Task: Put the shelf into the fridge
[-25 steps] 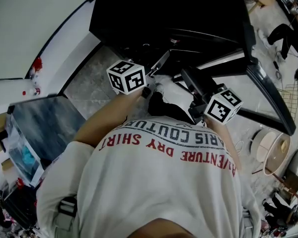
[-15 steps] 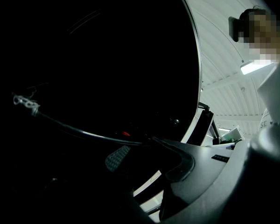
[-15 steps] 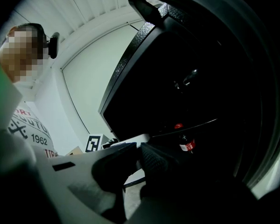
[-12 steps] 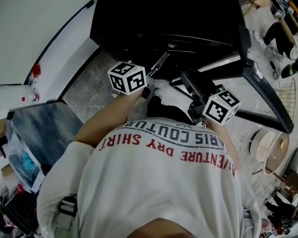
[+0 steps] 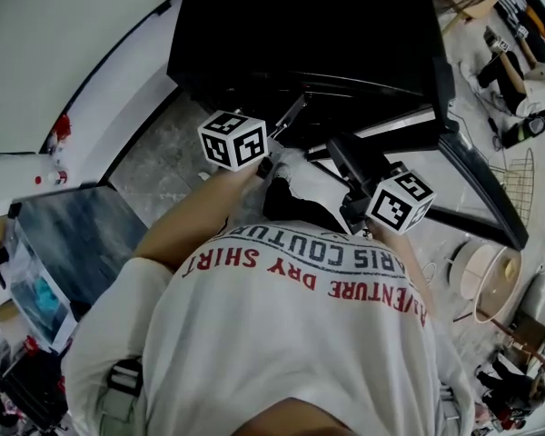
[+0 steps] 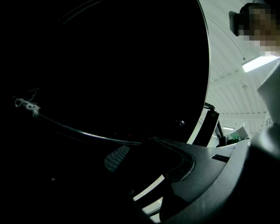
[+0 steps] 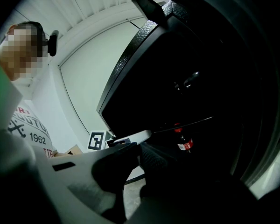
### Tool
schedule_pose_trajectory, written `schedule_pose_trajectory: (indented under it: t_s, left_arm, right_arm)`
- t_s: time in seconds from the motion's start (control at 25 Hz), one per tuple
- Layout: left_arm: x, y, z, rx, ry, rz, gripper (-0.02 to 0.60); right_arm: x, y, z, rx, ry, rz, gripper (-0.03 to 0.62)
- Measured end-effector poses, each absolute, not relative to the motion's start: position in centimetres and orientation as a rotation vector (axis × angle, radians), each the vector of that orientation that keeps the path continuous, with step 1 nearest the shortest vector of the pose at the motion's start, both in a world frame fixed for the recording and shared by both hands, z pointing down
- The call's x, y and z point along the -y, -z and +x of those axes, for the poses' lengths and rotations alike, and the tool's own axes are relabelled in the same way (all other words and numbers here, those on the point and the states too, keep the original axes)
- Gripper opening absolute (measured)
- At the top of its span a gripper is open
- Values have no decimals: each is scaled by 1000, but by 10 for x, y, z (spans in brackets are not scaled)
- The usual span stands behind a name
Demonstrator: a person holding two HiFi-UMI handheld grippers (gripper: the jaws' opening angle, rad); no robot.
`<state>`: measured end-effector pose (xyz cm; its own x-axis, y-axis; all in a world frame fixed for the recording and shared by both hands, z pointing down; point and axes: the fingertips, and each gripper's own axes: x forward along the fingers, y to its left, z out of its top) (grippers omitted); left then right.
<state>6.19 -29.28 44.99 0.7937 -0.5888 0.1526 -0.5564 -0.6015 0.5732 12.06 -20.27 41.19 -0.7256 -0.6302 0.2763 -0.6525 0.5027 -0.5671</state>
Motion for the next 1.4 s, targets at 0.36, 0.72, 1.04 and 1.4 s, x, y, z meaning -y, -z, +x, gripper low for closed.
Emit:
schedule_pose_trajectory:
  t_s: [0.36, 0.72, 1.04, 1.4]
  left_arm:
    - [290, -451, 54, 870, 35, 2366, 160]
    - [246, -424, 28, 806, 99, 2344, 178]
    - [181, -357, 30, 643, 146, 2457, 93]
    - [126, -304, 38, 507, 134, 2625, 34]
  right_arm:
    - [195, -412, 124, 2689, -1021, 1165, 38]
    - [176, -396, 115, 2742, -934, 1170, 32]
    - [160, -356, 112, 2842, -779, 1192, 29]
    - [134, -307, 108, 2942, -584, 1208, 25]
